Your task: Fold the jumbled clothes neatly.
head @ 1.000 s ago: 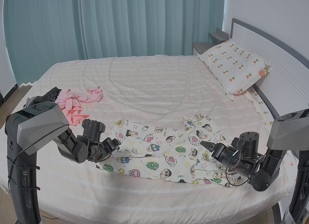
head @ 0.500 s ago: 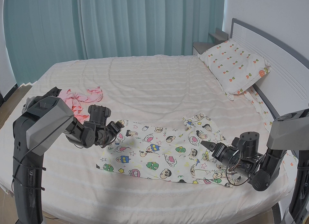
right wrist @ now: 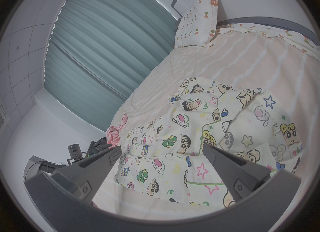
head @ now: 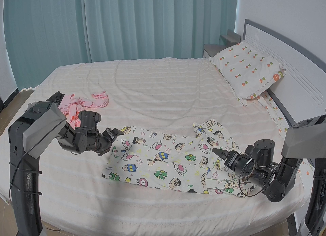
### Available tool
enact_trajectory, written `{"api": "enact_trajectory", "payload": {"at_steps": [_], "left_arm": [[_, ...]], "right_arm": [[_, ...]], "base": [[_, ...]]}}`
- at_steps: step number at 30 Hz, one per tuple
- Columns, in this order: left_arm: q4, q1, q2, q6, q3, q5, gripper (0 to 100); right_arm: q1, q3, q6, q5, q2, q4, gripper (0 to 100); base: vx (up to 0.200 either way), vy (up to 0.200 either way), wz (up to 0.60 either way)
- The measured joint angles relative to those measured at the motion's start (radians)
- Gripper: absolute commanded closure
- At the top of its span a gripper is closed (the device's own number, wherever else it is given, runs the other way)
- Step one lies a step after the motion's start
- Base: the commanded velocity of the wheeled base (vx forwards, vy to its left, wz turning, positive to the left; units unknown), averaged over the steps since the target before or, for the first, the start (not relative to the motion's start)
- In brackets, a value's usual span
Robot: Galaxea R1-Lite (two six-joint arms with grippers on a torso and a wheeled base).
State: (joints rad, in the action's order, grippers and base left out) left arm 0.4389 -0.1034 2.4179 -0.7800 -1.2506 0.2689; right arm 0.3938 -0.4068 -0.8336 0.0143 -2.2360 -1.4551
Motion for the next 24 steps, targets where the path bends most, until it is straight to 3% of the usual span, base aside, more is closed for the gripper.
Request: {"api": "enact_trajectory", "payload": {"at_steps": [4,8,12,24], "left_arm": [[0.028,0.013,-0.024,0.22,0.087,0.07,0],[0.039,0.018,-0.042,0.345,0.154,0.146,0],[0.044,0.022,-0.053,0.379,0.186,0.184,0],[0.047,0.027,-0.054,0.454,0.198,0.184,0]], "right_arm": [[0.0,0.01,0.0,0.01,-0.002,-0.015,0],[0.0,0.024,0.001,0.017,-0.008,-0.048,0],[0.0,0.034,0.002,0.02,-0.018,-0.063,0],[0.0,0.039,0.002,0.021,-0.029,-0.063,0]], "base": [[0.0,0.0,0.0],[0.0,0.0,0.0],[0.0,0.0,0.0],[0.0,0.0,0.0]]}}
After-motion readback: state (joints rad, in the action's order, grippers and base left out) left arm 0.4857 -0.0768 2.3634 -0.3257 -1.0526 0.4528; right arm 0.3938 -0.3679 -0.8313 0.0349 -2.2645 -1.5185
